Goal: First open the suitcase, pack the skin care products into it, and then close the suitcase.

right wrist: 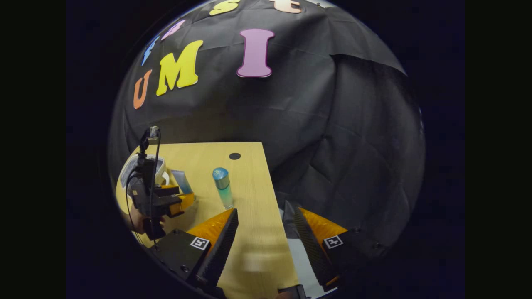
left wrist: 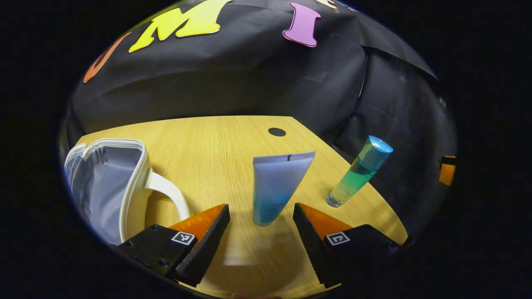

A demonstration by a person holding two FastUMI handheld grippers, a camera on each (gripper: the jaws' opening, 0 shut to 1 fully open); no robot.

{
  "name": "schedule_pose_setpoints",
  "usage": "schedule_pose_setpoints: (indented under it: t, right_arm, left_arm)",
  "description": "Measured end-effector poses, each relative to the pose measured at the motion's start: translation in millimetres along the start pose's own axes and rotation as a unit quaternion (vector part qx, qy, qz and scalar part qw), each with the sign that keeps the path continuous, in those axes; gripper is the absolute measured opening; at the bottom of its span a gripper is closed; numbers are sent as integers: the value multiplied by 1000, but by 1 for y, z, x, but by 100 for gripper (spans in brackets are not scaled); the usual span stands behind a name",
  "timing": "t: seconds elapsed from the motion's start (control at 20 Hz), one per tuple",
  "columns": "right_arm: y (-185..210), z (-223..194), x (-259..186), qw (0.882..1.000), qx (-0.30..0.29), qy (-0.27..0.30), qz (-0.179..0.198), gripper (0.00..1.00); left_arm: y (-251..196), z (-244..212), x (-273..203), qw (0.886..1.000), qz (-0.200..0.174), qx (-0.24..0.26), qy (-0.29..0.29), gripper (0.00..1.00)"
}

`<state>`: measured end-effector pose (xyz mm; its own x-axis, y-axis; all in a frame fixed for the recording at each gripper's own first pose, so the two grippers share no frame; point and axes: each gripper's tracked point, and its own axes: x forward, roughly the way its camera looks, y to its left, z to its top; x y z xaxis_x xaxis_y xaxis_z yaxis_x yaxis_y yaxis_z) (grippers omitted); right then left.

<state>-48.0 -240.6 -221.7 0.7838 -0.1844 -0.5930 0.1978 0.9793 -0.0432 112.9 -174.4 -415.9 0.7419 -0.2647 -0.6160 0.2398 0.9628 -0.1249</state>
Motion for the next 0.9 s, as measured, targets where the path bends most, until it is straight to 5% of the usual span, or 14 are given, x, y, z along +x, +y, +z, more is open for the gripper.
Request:
schedule_pose_setpoints:
  t: [0.25,0.45,0.55,0.7,0.9]
  right_arm:
    - [6,0,1,1000,4,1,-1,80]
    - [4,-7,3,1000,5,2,-1,81]
    - [7,-10,6,1000,7,4,1,80]
    - [14,-14,11,1000,1,2,11,81]
    - [28,-24,29,999,-18,1,32,80]
  left_arm:
    - [1,-7,13,1000,-2,3,15,97]
    - [3,-8,19,1000,-2,13,20,73]
    - [2,-8,22,1000,-9,16,21,73]
    - [1,-7,23,1000,-16,13,21,49]
    - [-3,-9,20,999,-36,7,28,44]
